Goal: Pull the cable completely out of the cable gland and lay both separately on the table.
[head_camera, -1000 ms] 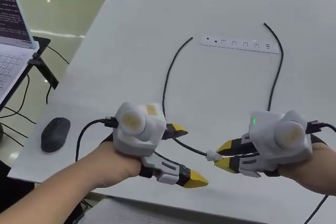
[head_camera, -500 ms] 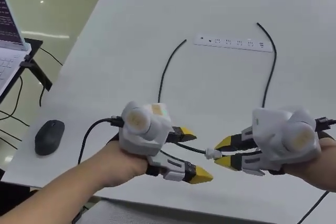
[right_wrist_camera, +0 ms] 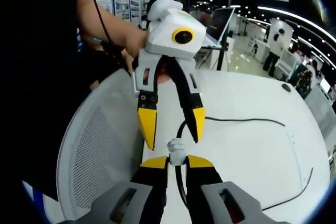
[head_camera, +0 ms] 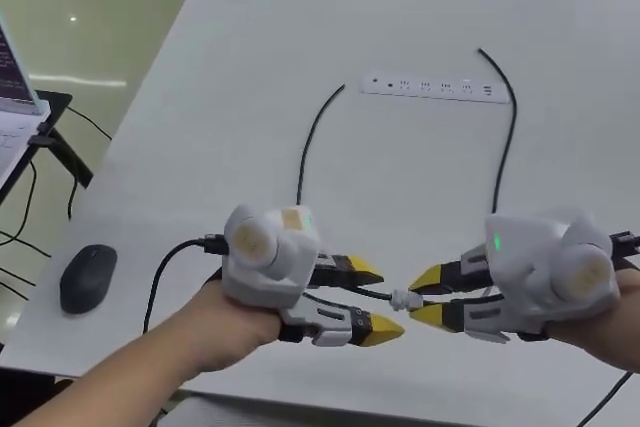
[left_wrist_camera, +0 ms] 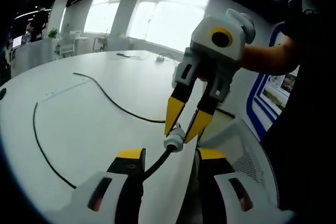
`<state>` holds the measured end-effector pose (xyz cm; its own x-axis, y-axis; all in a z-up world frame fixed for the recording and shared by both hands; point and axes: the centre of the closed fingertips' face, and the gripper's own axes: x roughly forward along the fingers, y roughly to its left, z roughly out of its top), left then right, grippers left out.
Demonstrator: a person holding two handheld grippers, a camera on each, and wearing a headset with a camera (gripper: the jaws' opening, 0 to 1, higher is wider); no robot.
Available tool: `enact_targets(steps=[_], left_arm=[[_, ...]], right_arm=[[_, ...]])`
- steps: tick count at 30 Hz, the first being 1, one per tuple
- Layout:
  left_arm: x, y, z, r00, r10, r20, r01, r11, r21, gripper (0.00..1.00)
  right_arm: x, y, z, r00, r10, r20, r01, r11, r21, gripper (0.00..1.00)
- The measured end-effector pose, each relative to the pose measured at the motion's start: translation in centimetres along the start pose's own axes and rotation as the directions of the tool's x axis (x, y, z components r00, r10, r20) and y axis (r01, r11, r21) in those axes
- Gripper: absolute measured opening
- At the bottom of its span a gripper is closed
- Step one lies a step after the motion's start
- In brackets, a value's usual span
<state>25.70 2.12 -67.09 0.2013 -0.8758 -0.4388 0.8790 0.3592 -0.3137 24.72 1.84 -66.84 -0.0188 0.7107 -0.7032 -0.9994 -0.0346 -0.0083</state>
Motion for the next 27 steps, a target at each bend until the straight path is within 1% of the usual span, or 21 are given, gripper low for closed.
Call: enact_targets(steps=[2,5,8,15,19,23,27], left_arm=[[0.1,-0.3,0.0,0.9999,-0.009,-0.007,0.009,1.0,0.01,0.36],[0.2,-0.7,0.2,0.9996,-0.028,-0.004,0.028,0.999,0.018,0.31],[0.3,-0.9,0.3,0.9993,-0.036,-0.005,0.036,0.999,0.026,0.28],[0.5,-1.1,0.3,0.9989,-0.046,-0.008,0.046,0.999,0.022,0.23],[0.5,-1.2,0.3,0.9985,-0.054,-0.005,0.054,0.998,0.029,0.18],[0.6,-1.4,0.2,0.9979,-0.065,-0.007,0.065,0.997,0.039,0.16],[0.6,-1.4,0.2,0.9982,-0.06,-0.006,0.06,0.997,0.055,0.16]], right_arm=[[0.0,0.1,0.0,1.0,0.003,0.0,-0.003,1.0,-0.003,0.07],[-0.1,0.3,-0.1,1.0,0.007,0.001,-0.007,1.0,-0.015,0.07],[-0.1,0.4,-0.1,1.0,0.009,0.003,-0.009,1.0,-0.021,0.07],[-0.2,0.6,0.0,0.9999,0.011,0.007,-0.011,0.999,-0.036,0.07],[-0.2,0.7,-0.1,0.9998,0.015,0.008,-0.015,0.999,-0.042,0.07],[-0.2,0.9,-0.2,0.9998,0.02,0.009,-0.02,0.999,-0.049,0.07],[-0.1,0.9,-0.3,0.9996,0.025,0.012,-0.024,0.998,-0.059,0.07]])
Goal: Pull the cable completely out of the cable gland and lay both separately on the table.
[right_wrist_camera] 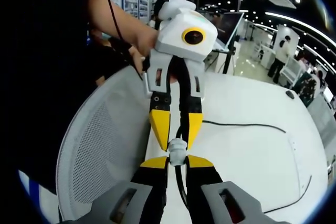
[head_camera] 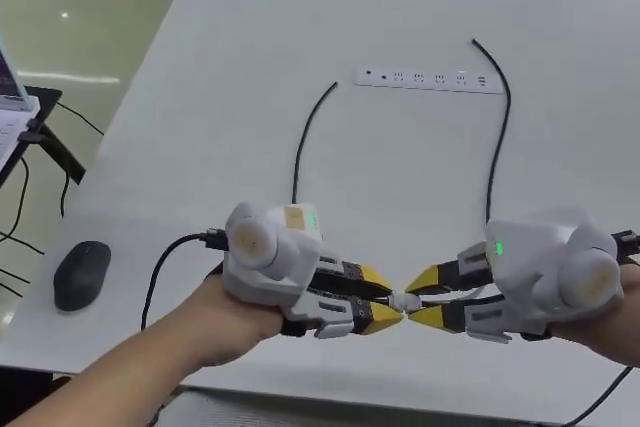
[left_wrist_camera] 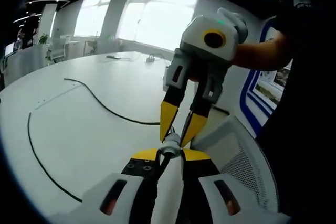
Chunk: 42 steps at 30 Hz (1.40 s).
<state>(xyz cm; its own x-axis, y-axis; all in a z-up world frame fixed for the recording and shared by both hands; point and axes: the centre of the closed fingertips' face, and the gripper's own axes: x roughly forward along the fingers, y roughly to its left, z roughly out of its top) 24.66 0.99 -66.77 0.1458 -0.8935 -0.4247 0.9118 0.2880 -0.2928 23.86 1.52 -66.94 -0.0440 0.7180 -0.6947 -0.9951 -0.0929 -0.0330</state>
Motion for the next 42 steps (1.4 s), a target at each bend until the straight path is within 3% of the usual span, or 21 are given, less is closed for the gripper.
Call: enact_targets(steps=[11,17,20,22,23,24,25,27,29,30,31,32,34,35,36,38,41,42], left_arm=[[-0.3,0.3,0.1,0.9999,0.01,0.007,-0.01,1.0,-0.001,0.16],[-0.5,0.3,0.1,0.9999,-0.001,0.015,0.001,1.0,-0.016,0.15],[-0.4,-0.1,0.1,0.9999,-0.008,0.015,0.008,1.0,0.022,0.15],[-0.4,-0.4,0.5,0.9993,-0.016,0.033,0.013,0.993,0.115,0.15],[-0.4,-0.5,0.4,0.9995,-0.015,0.027,0.012,0.996,0.092,0.15],[-0.4,-0.5,0.4,0.9996,-0.016,0.025,0.013,0.996,0.084,0.15],[-0.4,-0.5,0.4,0.9995,-0.017,0.027,0.014,0.996,0.083,0.15],[-0.4,-0.5,0.5,0.9995,-0.015,0.026,0.013,0.996,0.085,0.15],[-0.4,-0.4,0.3,0.9997,-0.012,0.022,0.01,0.997,0.079,0.15],[-0.4,-0.3,0.3,0.9998,-0.007,0.02,0.005,0.997,0.08,0.15],[-0.5,-0.2,0.2,0.9999,0.002,0.014,-0.003,0.998,0.065,0.15],[-0.5,-0.1,0.2,0.9999,0.005,0.013,-0.005,0.999,0.047,0.15],[-0.6,-0.1,0.3,0.9998,0.002,0.021,-0.003,0.998,0.056,0.15],[-0.6,-0.1,0.4,0.9998,0.001,0.022,-0.002,0.999,0.051,0.15],[-0.6,-0.1,0.4,0.9997,0.0,0.022,-0.001,0.999,0.052,0.15],[-0.7,-0.2,0.5,0.9998,-0.001,0.02,0.0,0.999,0.052,0.15],[-0.8,-0.4,0.6,0.9998,-0.007,0.017,0.006,0.998,0.055,0.15],[-0.8,-0.4,0.7,0.9998,-0.007,0.018,0.006,0.998,0.056,0.15]], right_arm=[[0.2,-0.3,0.2,0.9995,-0.02,0.026,0.022,0.997,-0.069,0.08],[0.0,-0.3,0.5,0.998,-0.015,0.061,0.013,1.0,0.019,0.08],[0.0,0.0,0.5,0.997,0.002,0.077,-0.011,0.994,0.11,0.09],[-0.1,-0.1,0.4,0.9964,0.006,0.085,-0.019,0.988,0.156,0.1],[-0.3,0.0,0.4,0.9954,0.013,0.095,-0.029,0.984,0.174,0.11],[-0.4,0.0,0.3,0.9946,0.017,0.102,-0.038,0.976,0.214,0.13],[-0.5,-0.2,0.3,0.9933,0.013,0.115,-0.047,0.955,0.294,0.17],[-0.8,-0.3,0.6,0.9873,0.019,0.157,-0.072,0.938,0.34,0.21],[-1.1,-0.3,0.8,0.9795,0.032,0.199,-0.11,0.911,0.397,0.17],[-1.3,-0.1,1.0,0.9719,0.055,0.229,-0.156,0.878,0.452,0.16],[-1.3,0.0,1.0,0.9681,0.062,0.243,-0.174,0.863,0.475,0.16],[-1.3,-0.1,1.0,0.9662,0.062,0.25,-0.18,0.857,0.482,0.16],[-1.1,-0.2,0.4,0.9558,0.082,0.282,-0.233,0.797,0.557,0.14],[-1.0,-0.2,0.1,0.9577,0.083,0.276,-0.231,0.791,0.567,0.14],[-0.9,-0.5,-0.1,0.9569,0.076,0.28,-0.227,0.799,0.557,0.13],[-0.9,0.1,0.4,0.9401,0.113,0.322,-0.292,0.754,0.588,0.12],[-1.0,-0.1,0.9,0.9244,0.117,0.363,-0.329,0.726,0.604,0.12],[-1.0,-0.1,1.1,0.9186,0.124,0.375,-0.348,0.705,0.618,0.12]])
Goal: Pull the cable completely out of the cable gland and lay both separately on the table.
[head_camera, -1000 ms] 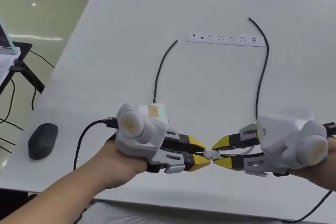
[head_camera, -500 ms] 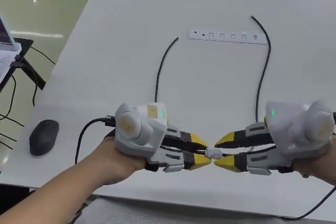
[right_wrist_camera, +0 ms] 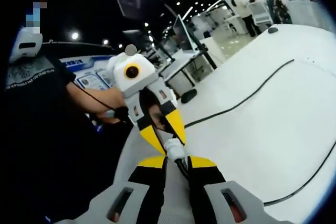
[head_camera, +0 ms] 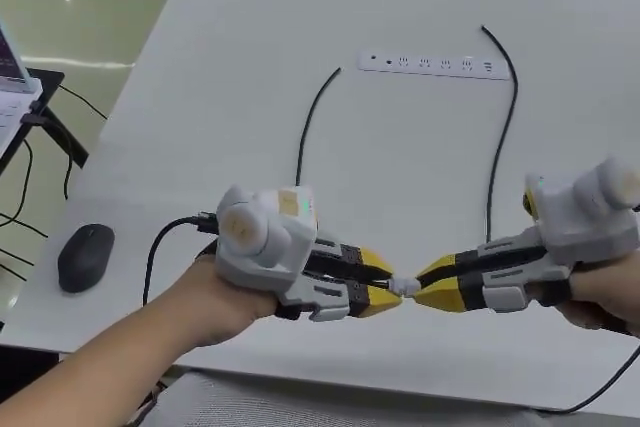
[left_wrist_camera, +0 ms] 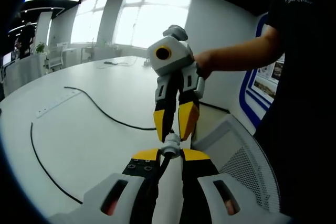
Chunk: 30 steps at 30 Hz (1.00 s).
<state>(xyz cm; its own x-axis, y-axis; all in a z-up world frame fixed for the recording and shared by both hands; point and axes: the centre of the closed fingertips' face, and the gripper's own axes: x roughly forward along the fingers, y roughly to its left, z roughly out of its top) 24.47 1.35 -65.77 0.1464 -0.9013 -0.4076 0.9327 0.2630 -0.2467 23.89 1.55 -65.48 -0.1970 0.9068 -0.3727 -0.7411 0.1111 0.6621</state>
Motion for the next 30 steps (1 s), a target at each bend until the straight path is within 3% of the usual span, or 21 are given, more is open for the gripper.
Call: enact_targets(steps=[8,13,15,18,21,26,30], left_arm=[[0.3,-0.5,0.1,0.9998,-0.015,-0.013,0.016,0.999,0.037,0.15],[0.4,-0.8,0.2,0.9994,-0.025,-0.024,0.026,0.998,0.063,0.15],[0.5,-0.9,0.4,0.9992,-0.032,-0.025,0.034,0.997,0.07,0.15],[0.6,-1.2,0.6,0.999,-0.032,-0.03,0.035,0.995,0.09,0.15],[0.6,-1.2,0.6,0.9988,-0.031,-0.036,0.035,0.995,0.093,0.15],[0.6,-1.0,0.6,0.999,-0.034,-0.03,0.036,0.997,0.068,0.15],[0.5,-0.6,0.7,0.9991,-0.041,-0.01,0.041,0.999,0.016,0.15]], right_arm=[[0.0,0.5,-0.3,0.9963,0.085,-0.015,-0.083,0.992,0.095,0.1],[0.0,0.6,-0.5,0.9914,0.128,-0.029,-0.122,0.98,0.158,0.1],[0.0,1.1,-0.6,0.9866,0.161,-0.026,-0.152,0.963,0.221,0.11],[0.1,0.9,-0.7,0.985,0.169,-0.035,-0.157,0.962,0.225,0.1],[0.1,1.0,-0.7,0.9831,0.176,-0.048,-0.163,0.964,0.21,0.09],[0.0,1.1,-0.5,0.9862,0.157,-0.054,-0.153,0.986,0.067,0.08],[-0.2,1.1,-0.2,0.991,0.126,-0.047,-0.128,0.99,-0.056,0.08]])
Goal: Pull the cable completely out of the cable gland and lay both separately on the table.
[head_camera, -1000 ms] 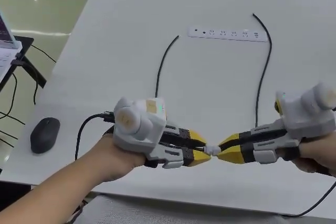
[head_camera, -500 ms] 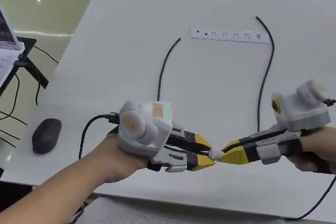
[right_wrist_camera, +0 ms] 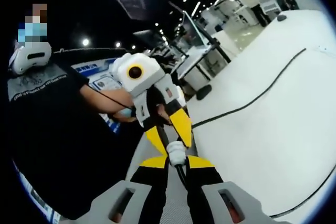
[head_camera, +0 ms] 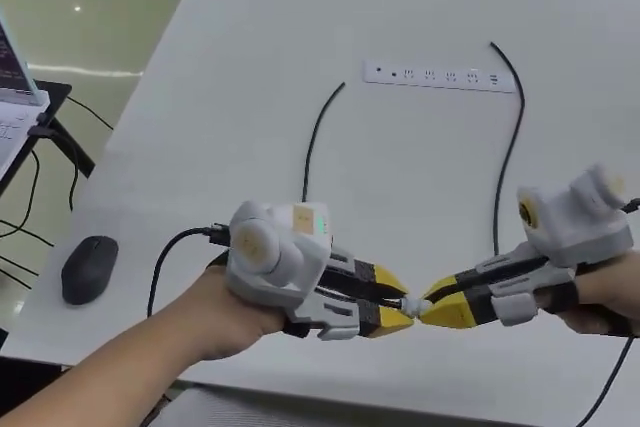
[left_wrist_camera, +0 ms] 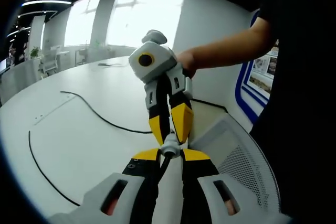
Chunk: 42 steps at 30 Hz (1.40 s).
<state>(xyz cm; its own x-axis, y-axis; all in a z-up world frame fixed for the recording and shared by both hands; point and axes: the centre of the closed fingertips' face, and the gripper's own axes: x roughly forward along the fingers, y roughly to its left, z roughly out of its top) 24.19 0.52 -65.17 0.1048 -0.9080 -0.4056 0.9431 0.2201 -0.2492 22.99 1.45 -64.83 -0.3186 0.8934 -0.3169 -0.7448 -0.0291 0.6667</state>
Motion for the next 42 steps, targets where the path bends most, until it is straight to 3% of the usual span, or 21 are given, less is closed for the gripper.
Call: enact_targets(steps=[3,4,5,8,12,14,16,19,21,22,23,24,26,27,30,33,34,35,38,40,42], left_arm=[[-0.1,0.1,0.1,0.9997,-0.01,0.022,0.012,0.996,-0.085,0.15],[-0.2,0.1,0.1,0.9994,-0.015,0.032,0.019,0.992,-0.124,0.15],[-0.3,0.2,0.1,0.9992,-0.019,0.035,0.023,0.993,-0.119,0.15],[-0.6,0.0,0.2,0.9986,-0.027,0.045,0.033,0.991,-0.133,0.15],[-0.7,0.1,0.6,0.9964,-0.028,0.079,0.043,0.982,-0.185,0.15],[-0.8,0.3,0.7,0.9946,-0.026,0.1,0.049,0.971,-0.232,0.15],[-0.7,0.2,0.5,0.9947,-0.031,0.098,0.052,0.974,-0.221,0.15],[-0.4,-0.3,0.1,0.9963,-0.039,0.076,0.054,0.977,-0.208,0.15],[-0.4,-0.4,-0.1,0.9969,-0.038,0.069,0.051,0.978,-0.204,0.15],[-0.4,-0.3,-0.1,0.9971,-0.036,0.068,0.049,0.978,-0.204,0.15],[-0.4,-0.3,-0.2,0.9972,-0.037,0.066,0.05,0.978,-0.204,0.15],[-0.4,-0.4,-0.2,0.9973,-0.038,0.063,0.049,0.98,-0.195,0.15],[-0.3,-0.4,-0.2,0.9976,-0.034,0.06,0.044,0.983,-0.177,0.15],[-0.3,-0.4,-0.2,0.9978,-0.034,0.056,0.043,0.984,-0.174,0.15],[-0.2,-0.4,-0.3,0.9983,-0.032,0.048,0.039,0.988,-0.151,0.15],[-0.2,-0.5,-0.4,0.9986,-0.029,0.043,0.035,0.99,-0.138,0.15],[-0.2,-0.5,-0.5,0.9987,-0.029,0.042,0.035,0.99,-0.139,0.15],[-0.3,-0.5,-0.5,0.9987,-0.029,0.041,0.034,0.99,-0.136,0.15],[-0.4,-0.6,-0.4,0.9991,-0.024,0.034,0.027,0.995,-0.097,0.15],[-0.4,-0.8,-0.2,0.9992,-0.026,0.03,0.028,0.998,-0.063,0.15],[-0.4,-0.9,-0.1,0.9992,-0.03,0.028,0.031,0.999,-0.044,0.15]], right_arm=[[-0.1,0.0,0.1,0.9993,-0.038,-0.005,0.037,0.994,-0.105,0.08],[0.0,0.0,0.3,0.998,-0.063,0.001,0.062,0.982,-0.18,0.08],[0.0,0.2,0.4,0.9971,-0.076,0.002,0.075,0.971,-0.227,0.08],[0.0,0.6,0.5,0.9918,-0.128,-0.001,0.121,0.942,-0.312,0.07],[-0.3,0.3,0.8,0.977,-0.213,0.01,0.194,0.866,-0.462,0.07],[-0.3,0.3,1.0,0.9572,-0.289,0.017,0.249,0.791,-0.558,0.07],[-0.2,0.2,0.6,0.9442,-0.329,0.001,0.258,0.737,-0.625,0.07],[0.0,0.0,-0.2,0.9345,-0.355,-0.022,0.257,0.715,-0.65,0.08],[0.1,-0.3,-0.3,0.9307,-0.365,-0.024,0.27,0.729,-0.629,0.08],[0.1,-0.3,-0.2,0.931,-0.364,-0.023,0.276,0.744,-0.608,0.08],[0.1,-0.2,-0.2,0.9324,-0.361,-0.022,0.272,0.739,-0.616,0.08],[0.1,-0.3,-0.3,0.9344,-0.355,-0.023,0.27,0.749,-0.605,0.09],[0.1,-0.3,-0.2,0.9391,-0.343,-0.019,0.275,0.785,-0.556,0.09],[0.0,-0.3,-0.1,0.9421,-0.335,-0.015,0.271,0.787,-0.554,0.09],[-0.5,-0.9,-0.3,0.9386,-0.343,-0.034,0.294,0.847,-0.443,0.18],[-0.8,-0.5,-0.3,0.9584,-0.283,-0.036,0.252,0.899,-0.358,0.2],[-0.8,0.3,-0.1,0.9747,-0.222,-0.022,0.21,0.944,-0.255,0.21],[-0.8,0.6,0.1,0.9816,-0.191,-0.011,0.185,0.965,-0.186,0.22],[-1.4,-0.3,0.5,0.9833,-0.182,0.001,0.182,0.983,-0.021,0.23],[-1.3,0.1,0.8,0.9915,-0.129,0.015,0.129,0.991,0.02,0.18],[-1.1,0.8,0.8,0.9987,-0.049,0.016,0.047,0.991,0.122,0.18]])
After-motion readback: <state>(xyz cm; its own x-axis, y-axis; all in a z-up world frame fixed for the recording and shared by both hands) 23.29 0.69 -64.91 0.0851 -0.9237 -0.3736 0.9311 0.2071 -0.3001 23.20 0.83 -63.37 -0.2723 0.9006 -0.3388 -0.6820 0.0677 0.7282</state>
